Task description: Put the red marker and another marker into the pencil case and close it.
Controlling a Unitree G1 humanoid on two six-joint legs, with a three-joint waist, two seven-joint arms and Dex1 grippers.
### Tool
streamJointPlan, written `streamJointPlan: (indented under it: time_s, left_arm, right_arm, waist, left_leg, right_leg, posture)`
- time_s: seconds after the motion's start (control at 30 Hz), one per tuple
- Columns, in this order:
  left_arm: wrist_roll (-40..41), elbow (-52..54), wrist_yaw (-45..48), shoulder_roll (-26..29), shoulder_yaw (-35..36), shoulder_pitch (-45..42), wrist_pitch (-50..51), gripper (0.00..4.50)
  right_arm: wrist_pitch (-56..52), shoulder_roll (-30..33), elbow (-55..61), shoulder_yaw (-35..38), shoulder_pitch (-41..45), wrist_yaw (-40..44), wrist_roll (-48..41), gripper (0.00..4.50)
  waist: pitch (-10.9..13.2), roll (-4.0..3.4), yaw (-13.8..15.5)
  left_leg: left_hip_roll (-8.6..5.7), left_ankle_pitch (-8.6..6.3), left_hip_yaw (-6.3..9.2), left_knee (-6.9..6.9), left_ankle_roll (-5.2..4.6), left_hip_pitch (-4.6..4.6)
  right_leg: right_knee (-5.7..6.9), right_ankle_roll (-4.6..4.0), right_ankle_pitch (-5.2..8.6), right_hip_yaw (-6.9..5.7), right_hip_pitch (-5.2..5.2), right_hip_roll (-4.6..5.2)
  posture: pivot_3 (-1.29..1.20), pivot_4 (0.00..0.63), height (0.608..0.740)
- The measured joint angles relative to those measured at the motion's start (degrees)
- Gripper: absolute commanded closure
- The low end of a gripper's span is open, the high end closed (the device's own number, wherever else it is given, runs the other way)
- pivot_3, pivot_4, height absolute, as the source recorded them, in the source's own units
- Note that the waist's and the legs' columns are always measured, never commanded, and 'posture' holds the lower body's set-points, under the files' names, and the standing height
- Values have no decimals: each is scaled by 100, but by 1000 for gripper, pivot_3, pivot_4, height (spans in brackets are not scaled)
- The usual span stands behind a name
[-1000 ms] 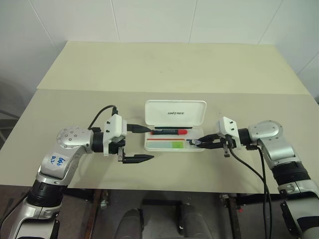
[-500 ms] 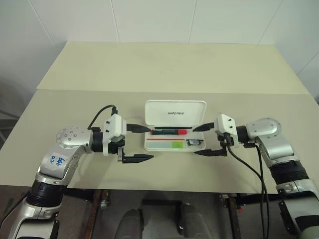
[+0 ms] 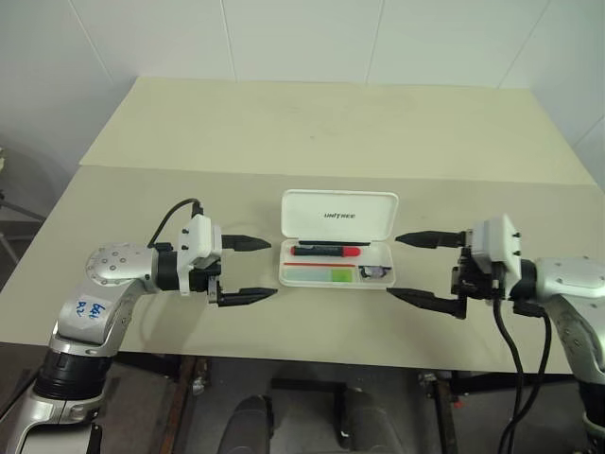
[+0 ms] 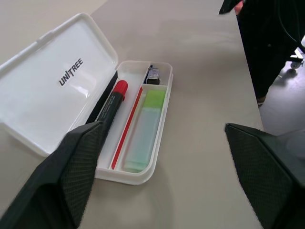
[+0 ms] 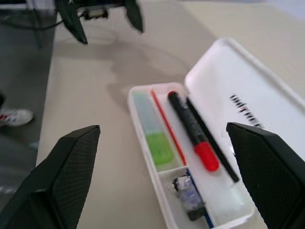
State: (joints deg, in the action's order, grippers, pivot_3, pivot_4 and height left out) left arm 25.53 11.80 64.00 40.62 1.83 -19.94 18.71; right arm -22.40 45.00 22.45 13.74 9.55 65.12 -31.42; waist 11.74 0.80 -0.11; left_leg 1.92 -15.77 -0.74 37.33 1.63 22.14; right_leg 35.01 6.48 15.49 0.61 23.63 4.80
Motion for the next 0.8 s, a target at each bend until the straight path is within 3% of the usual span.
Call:
streamJointPlan:
  time_s: [0.3, 0.8]
  left_arm:
    - [-29, -1173, -26, -55, 248, -276, -615, 4483]
    - [-473, -2191, -1519, -721, 168, -942, -162, 4483]
  right_arm:
    - [122, 174, 137, 97, -187, -122, -1, 0]
    - [241, 208, 7, -171, 221, -240, 216, 0]
  waist:
    - [0, 0, 1]
    - [0, 1, 4]
  left_leg:
    - [0, 2, -2, -1, -3, 2]
    - [-1, 1, 2, -3, -2, 4]
  right_leg:
    - [-4, 2, -2, -1, 0, 0]
    - [-3, 27, -15, -5, 0, -1]
  posture:
    - [0, 150, 740]
    - [0, 150, 740]
